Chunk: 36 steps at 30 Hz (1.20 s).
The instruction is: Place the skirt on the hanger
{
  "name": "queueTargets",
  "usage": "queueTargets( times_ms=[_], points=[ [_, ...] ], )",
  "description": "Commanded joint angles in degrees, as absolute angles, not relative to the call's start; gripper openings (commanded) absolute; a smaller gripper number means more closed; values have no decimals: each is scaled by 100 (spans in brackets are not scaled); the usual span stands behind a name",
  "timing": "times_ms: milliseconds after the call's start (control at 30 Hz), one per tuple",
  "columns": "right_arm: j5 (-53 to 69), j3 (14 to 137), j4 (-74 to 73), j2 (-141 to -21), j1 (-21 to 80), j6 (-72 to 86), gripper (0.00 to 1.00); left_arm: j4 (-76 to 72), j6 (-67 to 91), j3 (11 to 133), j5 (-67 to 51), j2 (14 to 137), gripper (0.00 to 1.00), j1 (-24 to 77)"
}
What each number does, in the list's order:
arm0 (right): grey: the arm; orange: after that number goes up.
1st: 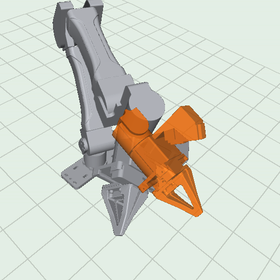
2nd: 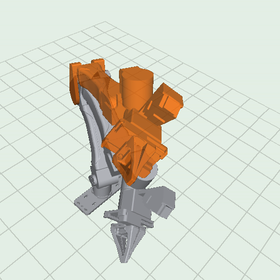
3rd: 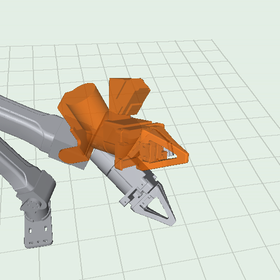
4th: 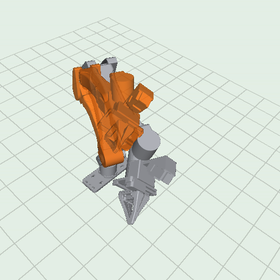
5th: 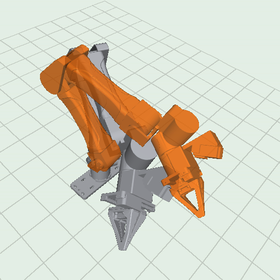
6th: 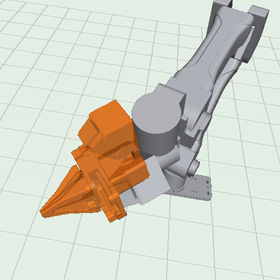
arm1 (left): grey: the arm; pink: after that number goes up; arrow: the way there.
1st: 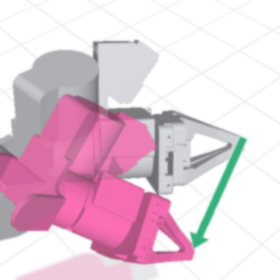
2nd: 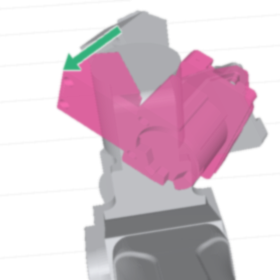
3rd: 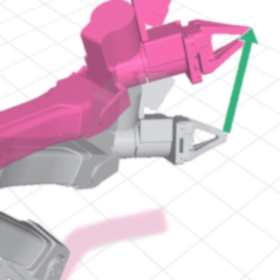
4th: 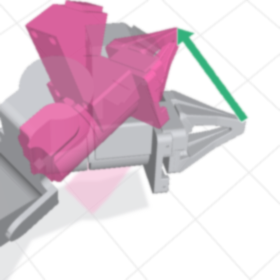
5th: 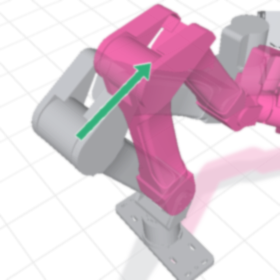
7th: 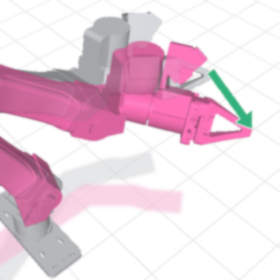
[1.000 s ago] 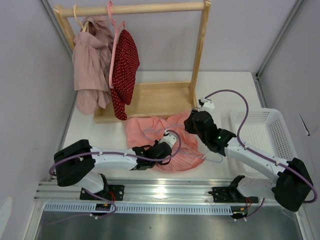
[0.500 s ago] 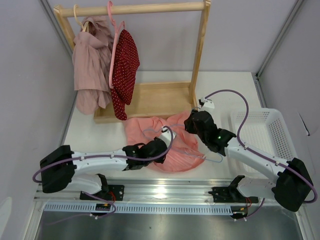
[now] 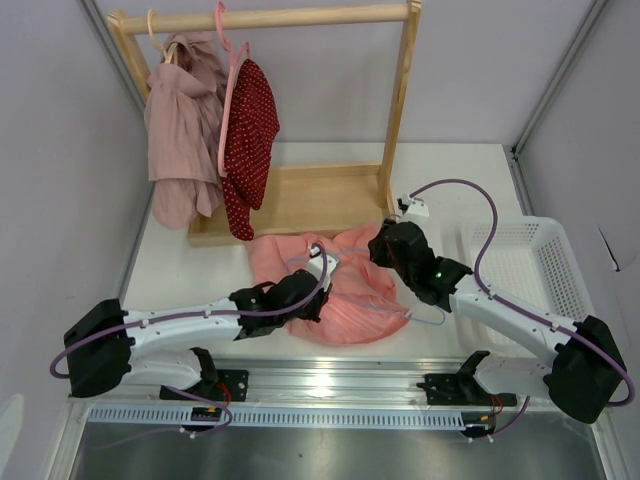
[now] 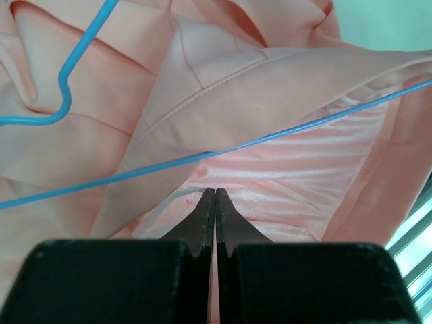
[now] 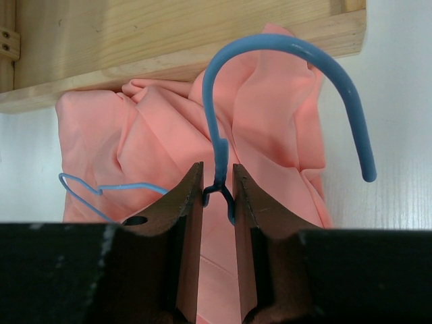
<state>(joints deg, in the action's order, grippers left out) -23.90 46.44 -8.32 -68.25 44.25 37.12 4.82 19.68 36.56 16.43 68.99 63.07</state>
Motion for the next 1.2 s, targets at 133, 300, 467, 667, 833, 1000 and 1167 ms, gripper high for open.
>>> queueTargets(
  times_ms=[133,300,467,667,833,1000,1167],
  points=[
    [-2505,4904,-650,-6750,4474,3779,0,352,2294,3437,1635,6654,0,6179],
    [-2575,4939,-677,-6680,4500,3779,0,159,2619,3050,1538,6224,0,5820],
    [-2751,5010,-791,-6645,4588,3814,0,44,2839,2707,1372,5609,0,5380],
    [-3005,5045,-923,-6601,4641,3928,0,-132,3085,2461,1292,5318,0,5019],
    [-3172,4949,-984,-6469,4685,3999,0,-44,3427,2329,1520,5291,0,4834],
    [-3155,4878,-1011,-6293,4702,3990,0,-35,3656,2320,1836,5317,0,4755],
    [-3050,4790,-1107,-6170,4711,3973,0,-44,3770,2276,1942,5203,0,4667]
  ],
)
